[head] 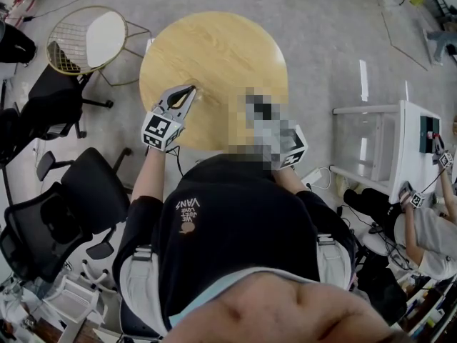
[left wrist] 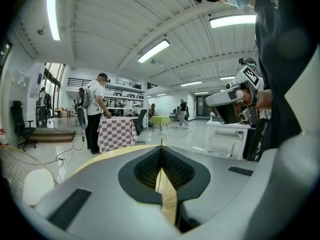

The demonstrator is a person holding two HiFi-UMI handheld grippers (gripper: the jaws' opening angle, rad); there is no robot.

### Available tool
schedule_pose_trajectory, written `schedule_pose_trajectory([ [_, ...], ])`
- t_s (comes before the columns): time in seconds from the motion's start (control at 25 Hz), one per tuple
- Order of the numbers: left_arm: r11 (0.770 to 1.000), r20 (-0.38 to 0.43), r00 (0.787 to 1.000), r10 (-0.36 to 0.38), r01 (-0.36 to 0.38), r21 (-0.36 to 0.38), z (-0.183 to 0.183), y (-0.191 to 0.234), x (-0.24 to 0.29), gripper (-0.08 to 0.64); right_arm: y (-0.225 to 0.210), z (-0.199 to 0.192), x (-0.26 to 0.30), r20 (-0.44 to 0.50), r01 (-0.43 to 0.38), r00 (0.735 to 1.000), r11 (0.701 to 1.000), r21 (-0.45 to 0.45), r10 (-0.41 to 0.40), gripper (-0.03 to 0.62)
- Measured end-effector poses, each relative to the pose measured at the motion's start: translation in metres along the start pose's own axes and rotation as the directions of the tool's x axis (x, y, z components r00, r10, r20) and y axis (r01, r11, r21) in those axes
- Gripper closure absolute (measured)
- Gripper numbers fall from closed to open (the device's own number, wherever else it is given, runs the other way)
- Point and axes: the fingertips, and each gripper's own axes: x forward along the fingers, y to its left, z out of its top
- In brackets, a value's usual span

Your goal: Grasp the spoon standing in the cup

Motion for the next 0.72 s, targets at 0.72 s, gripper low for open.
schedule_pose_trajectory([
  [0.72, 0.999, 0.032, 0.999, 0.029, -0.028, -0.020, 0.025, 0.008, -0.016, 0.548, 0.011, 0.001, 0.002, 0.002, -0.009, 1.000, 1.000, 0.000, 0.009, 0.595],
])
